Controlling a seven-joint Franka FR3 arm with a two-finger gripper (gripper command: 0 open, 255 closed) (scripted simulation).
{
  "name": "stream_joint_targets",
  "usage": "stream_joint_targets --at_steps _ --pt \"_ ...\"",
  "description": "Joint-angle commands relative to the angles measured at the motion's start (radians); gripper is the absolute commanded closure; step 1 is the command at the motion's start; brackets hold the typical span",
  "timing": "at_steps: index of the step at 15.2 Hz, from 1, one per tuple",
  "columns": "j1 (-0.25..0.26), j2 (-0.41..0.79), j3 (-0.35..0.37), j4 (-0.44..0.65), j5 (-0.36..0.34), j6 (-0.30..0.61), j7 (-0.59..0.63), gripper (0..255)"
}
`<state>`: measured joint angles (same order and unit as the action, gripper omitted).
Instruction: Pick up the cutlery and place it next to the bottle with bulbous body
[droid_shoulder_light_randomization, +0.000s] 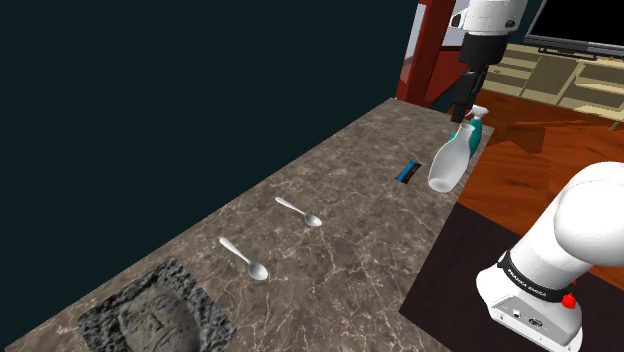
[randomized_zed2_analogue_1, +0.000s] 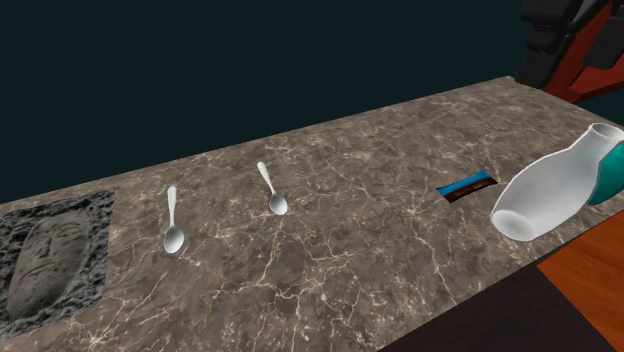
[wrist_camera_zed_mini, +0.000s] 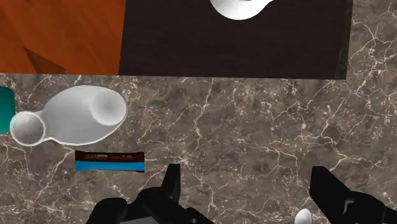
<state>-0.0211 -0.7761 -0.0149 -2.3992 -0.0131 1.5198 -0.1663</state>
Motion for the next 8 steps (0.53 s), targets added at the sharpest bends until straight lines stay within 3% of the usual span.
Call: stream_joint_targets --at_steps 1,8 --pt "0.000 0.000 0.000 0.000 0.000 0.000 0.000 0" --pt "0.033 0.188 0.054 -0.028 0.064 0.206 0.063 0"
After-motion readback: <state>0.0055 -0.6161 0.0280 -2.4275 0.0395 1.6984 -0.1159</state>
